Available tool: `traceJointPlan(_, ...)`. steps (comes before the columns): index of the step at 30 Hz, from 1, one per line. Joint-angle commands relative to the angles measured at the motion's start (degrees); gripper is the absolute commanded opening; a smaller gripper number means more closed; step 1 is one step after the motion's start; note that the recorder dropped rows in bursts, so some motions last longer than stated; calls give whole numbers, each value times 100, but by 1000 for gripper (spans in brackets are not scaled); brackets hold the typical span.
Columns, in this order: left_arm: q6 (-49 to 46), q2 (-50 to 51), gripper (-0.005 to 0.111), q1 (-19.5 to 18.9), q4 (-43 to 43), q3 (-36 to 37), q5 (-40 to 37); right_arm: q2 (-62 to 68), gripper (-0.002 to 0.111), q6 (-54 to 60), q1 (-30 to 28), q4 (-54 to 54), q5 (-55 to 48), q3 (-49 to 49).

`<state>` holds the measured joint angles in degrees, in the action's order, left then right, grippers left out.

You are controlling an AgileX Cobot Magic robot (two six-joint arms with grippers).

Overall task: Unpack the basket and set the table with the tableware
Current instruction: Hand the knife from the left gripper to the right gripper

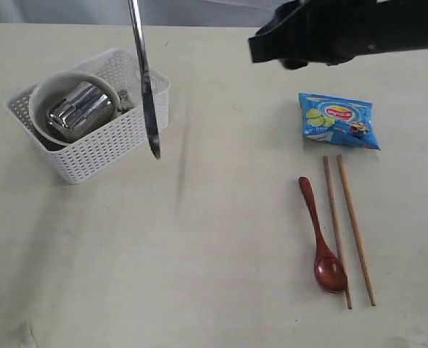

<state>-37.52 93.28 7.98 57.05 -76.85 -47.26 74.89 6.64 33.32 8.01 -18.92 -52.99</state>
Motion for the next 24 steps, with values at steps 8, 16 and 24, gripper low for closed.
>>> traceJointPlan(8, -1773, -56, 0, 2, 2140, 769, -546, -42, 57, 27, 1217, 481, 1436, 548)
traceJointPlan(16, -2052, -56, 0, 2, 2387, 840, -968, 6, 57, -185, 1256, 537, 1648, 548)
traceJointPlan(24, -2441, -56, 0, 2, 2687, 840, -1206, 393, 57, -540, 1359, 585, 2030, 548)
